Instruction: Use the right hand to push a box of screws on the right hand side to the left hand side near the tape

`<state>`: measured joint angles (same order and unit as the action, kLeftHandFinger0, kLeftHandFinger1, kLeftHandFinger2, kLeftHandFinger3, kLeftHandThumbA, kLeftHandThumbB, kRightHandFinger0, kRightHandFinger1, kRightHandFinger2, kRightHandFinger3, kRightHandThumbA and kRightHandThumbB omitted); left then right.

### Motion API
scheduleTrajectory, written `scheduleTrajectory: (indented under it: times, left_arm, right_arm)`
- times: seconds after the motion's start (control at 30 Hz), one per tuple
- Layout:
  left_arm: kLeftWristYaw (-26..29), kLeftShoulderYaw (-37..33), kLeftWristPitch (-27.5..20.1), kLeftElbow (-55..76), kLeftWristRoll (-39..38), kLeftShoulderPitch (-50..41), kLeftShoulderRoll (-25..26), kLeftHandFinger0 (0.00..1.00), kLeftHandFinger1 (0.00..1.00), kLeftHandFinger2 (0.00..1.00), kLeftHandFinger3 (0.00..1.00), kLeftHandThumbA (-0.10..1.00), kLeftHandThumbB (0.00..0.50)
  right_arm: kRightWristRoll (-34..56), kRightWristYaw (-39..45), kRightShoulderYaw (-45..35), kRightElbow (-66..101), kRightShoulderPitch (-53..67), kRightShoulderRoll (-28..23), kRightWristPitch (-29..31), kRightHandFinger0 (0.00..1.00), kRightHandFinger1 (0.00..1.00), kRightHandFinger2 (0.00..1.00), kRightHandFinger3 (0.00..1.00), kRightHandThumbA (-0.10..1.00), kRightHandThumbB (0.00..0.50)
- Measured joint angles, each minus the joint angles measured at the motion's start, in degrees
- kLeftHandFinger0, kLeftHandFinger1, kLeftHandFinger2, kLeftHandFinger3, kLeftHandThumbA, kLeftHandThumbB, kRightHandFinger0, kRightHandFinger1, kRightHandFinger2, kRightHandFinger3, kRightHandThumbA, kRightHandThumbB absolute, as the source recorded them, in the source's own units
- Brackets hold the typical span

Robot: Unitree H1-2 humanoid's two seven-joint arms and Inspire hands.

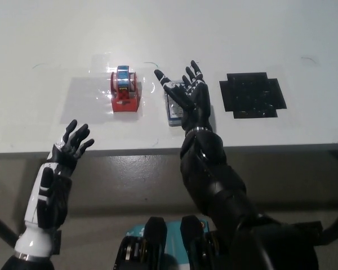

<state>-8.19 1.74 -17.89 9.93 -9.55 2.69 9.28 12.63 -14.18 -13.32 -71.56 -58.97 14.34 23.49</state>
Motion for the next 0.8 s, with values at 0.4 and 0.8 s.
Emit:
scheduleTrajectory:
  times: [0.4, 0.8]
  left_arm:
    - [0.06, 1.45, 0.09, 0.26, 0.30, -1.27, -0.09, 1.00, 1.00, 1.00, 1.00, 1.00, 0.277]
    - [0.05, 1.80, 0.08, 0.39, 0.49, -2.35, -0.14, 1.00, 1.00, 1.00, 1.00, 1.00, 0.290]
  right_arm:
    - [-7.06, -7.00, 7.59, 2.23, 1.16, -0.02, 0.39, 1.00, 1.00, 1.00, 1.00, 1.00, 0.146]
    - [-15.79, -17.69, 18.37, 2.43, 2.41, -2.15, 0.53, 1.00, 1.00, 1.00, 1.00, 1.00, 0.134]
